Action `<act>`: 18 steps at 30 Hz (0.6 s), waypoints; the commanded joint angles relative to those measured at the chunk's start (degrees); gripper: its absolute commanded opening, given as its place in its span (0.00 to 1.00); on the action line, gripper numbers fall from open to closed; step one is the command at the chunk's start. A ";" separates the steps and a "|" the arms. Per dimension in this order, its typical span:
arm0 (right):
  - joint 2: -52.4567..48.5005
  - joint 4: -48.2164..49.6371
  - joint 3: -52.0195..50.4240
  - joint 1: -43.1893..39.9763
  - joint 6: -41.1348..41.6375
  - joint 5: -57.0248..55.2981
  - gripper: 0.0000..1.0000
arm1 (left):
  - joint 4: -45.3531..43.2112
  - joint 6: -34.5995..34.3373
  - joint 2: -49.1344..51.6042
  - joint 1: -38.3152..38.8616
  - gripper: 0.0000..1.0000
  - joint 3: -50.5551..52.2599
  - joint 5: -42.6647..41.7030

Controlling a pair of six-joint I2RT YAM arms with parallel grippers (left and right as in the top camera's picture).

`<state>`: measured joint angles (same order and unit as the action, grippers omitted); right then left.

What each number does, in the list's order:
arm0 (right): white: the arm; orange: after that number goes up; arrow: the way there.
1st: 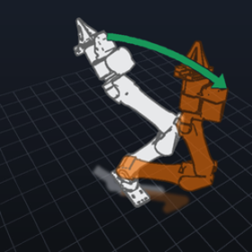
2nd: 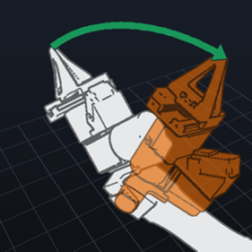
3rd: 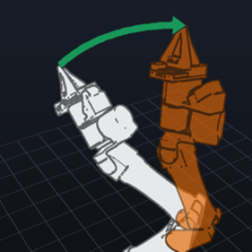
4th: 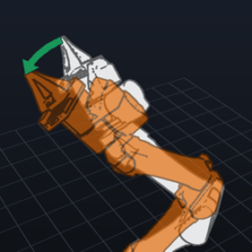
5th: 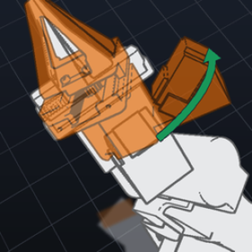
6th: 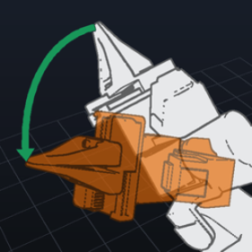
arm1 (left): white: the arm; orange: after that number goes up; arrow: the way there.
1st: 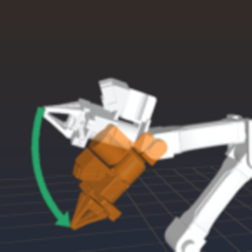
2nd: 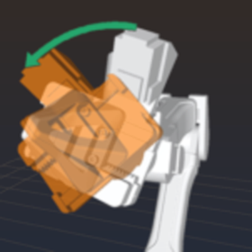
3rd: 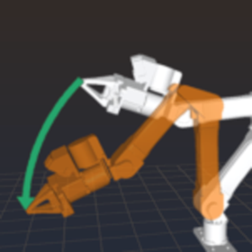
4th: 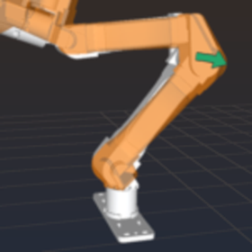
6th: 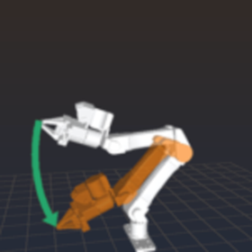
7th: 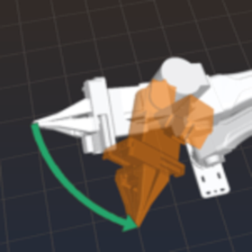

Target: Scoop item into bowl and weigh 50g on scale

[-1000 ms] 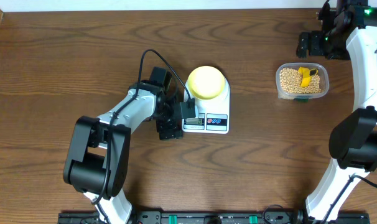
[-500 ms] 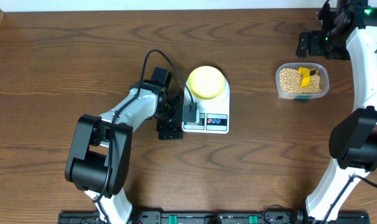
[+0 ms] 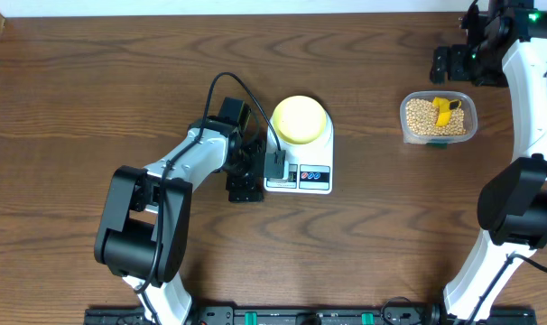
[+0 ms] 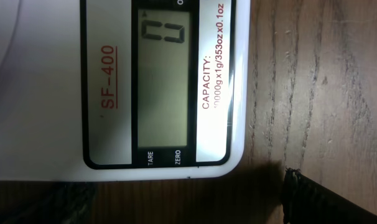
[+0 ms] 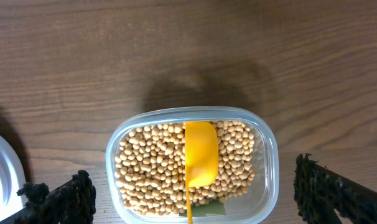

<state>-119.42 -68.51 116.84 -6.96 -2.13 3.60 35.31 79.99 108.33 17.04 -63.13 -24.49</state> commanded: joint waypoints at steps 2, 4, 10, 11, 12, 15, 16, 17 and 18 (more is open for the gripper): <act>-0.11 -0.02 0.59 -0.09 -0.11 -0.26 0.99 | -1.05 1.84 2.78 0.94 0.98 0.72 -2.32; -0.11 -0.02 0.59 -0.13 -0.11 -0.26 0.99 | -1.18 1.84 2.78 0.94 0.98 0.72 -2.29; -0.11 -0.02 0.59 -0.11 -0.11 -0.26 0.99 | -1.40 1.86 2.78 0.94 0.98 0.72 -2.34; -0.11 -0.02 0.59 -0.11 -0.11 -0.26 0.99 | -1.46 1.86 2.78 0.94 0.98 0.72 -2.40; -0.11 -0.02 0.59 -0.13 -0.11 -0.26 0.99 | -1.44 1.86 2.78 0.94 0.98 0.72 -2.56; -0.11 -0.02 0.59 -0.13 -0.11 -0.26 0.99 | -1.38 1.86 2.78 0.94 0.98 0.72 -2.99; -0.11 -0.02 0.59 -0.13 -0.11 -0.26 0.99 | -1.38 1.86 2.78 0.94 0.98 0.72 -2.97; -0.11 -0.02 0.59 -0.13 -0.11 -0.26 0.99 | -1.38 1.86 2.78 0.94 0.98 0.72 -2.97; -0.11 -0.02 0.59 -0.13 -0.11 -0.26 0.99 | -1.38 1.86 2.78 0.94 0.98 0.72 -2.95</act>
<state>-119.42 -68.51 116.84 -6.96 -2.13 3.60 34.00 79.99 108.55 16.97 -63.13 -24.45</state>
